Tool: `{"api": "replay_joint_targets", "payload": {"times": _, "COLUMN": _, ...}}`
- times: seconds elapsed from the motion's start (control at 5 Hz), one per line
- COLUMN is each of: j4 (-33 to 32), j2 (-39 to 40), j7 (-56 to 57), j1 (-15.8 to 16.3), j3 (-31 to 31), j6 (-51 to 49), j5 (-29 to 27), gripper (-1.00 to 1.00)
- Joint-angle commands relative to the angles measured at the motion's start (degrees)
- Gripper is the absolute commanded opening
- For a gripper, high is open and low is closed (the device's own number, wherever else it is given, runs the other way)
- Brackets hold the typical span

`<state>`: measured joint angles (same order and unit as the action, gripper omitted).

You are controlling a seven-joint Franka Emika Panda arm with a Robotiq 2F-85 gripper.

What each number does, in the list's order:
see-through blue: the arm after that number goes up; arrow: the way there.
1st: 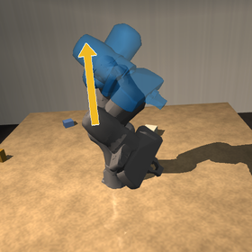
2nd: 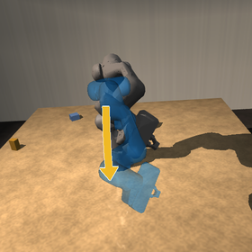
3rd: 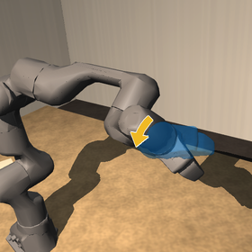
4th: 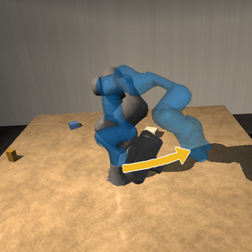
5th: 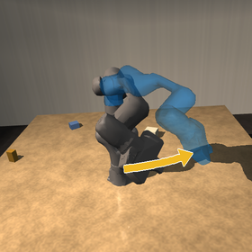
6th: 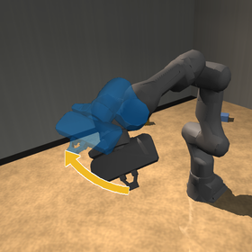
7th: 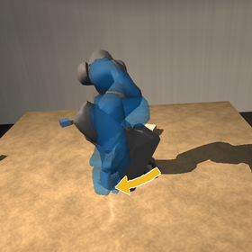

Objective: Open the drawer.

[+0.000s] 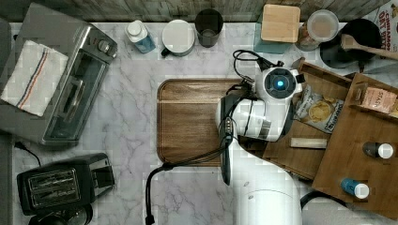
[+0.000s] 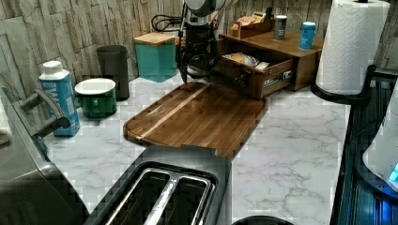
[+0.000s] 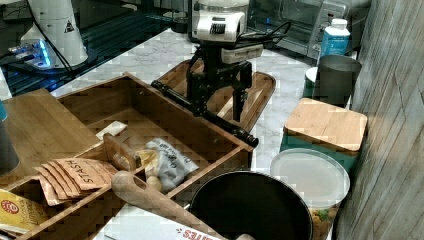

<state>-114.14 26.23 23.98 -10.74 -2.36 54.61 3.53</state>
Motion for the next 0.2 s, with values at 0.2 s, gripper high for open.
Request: {"api": "replay_joint_targets", "payload": {"times": 0.2, "j4": 5.16, "j2": -1.57, "j7": -4.88, "j1": 9.73, "j3": 9.88, "j6": -0.72, "j5": -5.19, "gripper": 1.00}}
